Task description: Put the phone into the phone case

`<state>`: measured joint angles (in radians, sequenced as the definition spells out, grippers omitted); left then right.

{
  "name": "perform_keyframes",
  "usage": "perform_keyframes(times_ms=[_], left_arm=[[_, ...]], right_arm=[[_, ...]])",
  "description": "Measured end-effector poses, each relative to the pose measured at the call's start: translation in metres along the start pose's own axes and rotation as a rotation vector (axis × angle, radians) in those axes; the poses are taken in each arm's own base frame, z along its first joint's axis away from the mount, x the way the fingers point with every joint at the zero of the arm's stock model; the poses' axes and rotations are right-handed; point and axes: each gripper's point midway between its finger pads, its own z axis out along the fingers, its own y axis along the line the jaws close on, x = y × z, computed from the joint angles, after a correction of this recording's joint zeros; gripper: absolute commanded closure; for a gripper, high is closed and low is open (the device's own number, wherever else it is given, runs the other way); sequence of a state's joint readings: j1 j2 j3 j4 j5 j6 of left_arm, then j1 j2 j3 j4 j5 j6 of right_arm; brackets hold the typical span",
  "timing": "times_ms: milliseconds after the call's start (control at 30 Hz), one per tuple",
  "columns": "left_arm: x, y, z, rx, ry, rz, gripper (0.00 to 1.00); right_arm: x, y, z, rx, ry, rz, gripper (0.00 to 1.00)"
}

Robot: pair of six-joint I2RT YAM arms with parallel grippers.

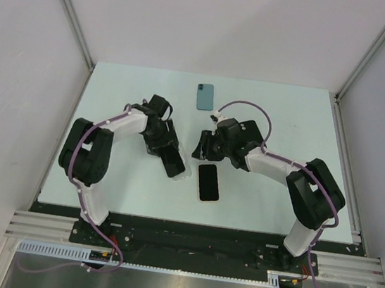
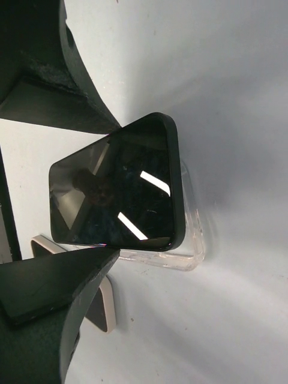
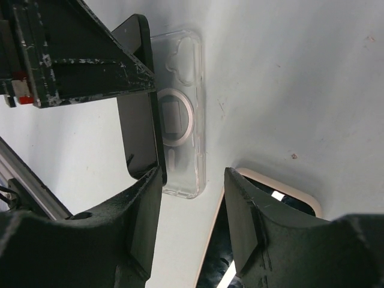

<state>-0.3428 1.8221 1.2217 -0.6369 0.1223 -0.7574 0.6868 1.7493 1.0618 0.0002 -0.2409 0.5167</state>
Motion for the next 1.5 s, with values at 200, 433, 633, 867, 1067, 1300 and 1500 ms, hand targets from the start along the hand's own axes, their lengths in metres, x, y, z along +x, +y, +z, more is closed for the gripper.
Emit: perform_keyframes(times_ms=[200, 433, 633, 867, 1067, 1300, 1500], left_arm=[[0.004, -0.012, -0.001, 0.056, 0.031, 0.033, 0.14], [0.008, -0.022, -0.005, 0.112, 0.054, 0.071, 0.01], [0.002, -0.019, -0.016, 0.107, 0.02, 0.068, 0.09], [-0.001, 0.016, -0.03, 0.125, -0.028, 0.02, 0.18], [0.009, 0.034, -0.035, 0.14, -0.03, 0.013, 0.2], [0.024, 0.052, -0.037, 0.164, -0.018, -0.006, 0.29], [0.039, 0.062, -0.029, 0.17, 0.02, -0.011, 0.42]], right_arm=[[0.006, -0.007, 0.006, 0.011, 0.018, -0.008, 0.49], [0.002, -0.004, 0.007, -0.003, 0.001, -0.019, 0.48], [0.003, -0.003, 0.015, -0.025, 0.006, -0.048, 0.45], [0.012, -0.009, 0.052, -0.019, 0.08, -0.117, 0.44], [0.019, -0.005, 0.059, -0.021, 0.106, -0.148, 0.49], [0.041, 0.015, 0.063, -0.02, 0.145, -0.172, 0.59], [0.062, 0.035, 0.065, -0.006, 0.172, -0.143, 0.67]])
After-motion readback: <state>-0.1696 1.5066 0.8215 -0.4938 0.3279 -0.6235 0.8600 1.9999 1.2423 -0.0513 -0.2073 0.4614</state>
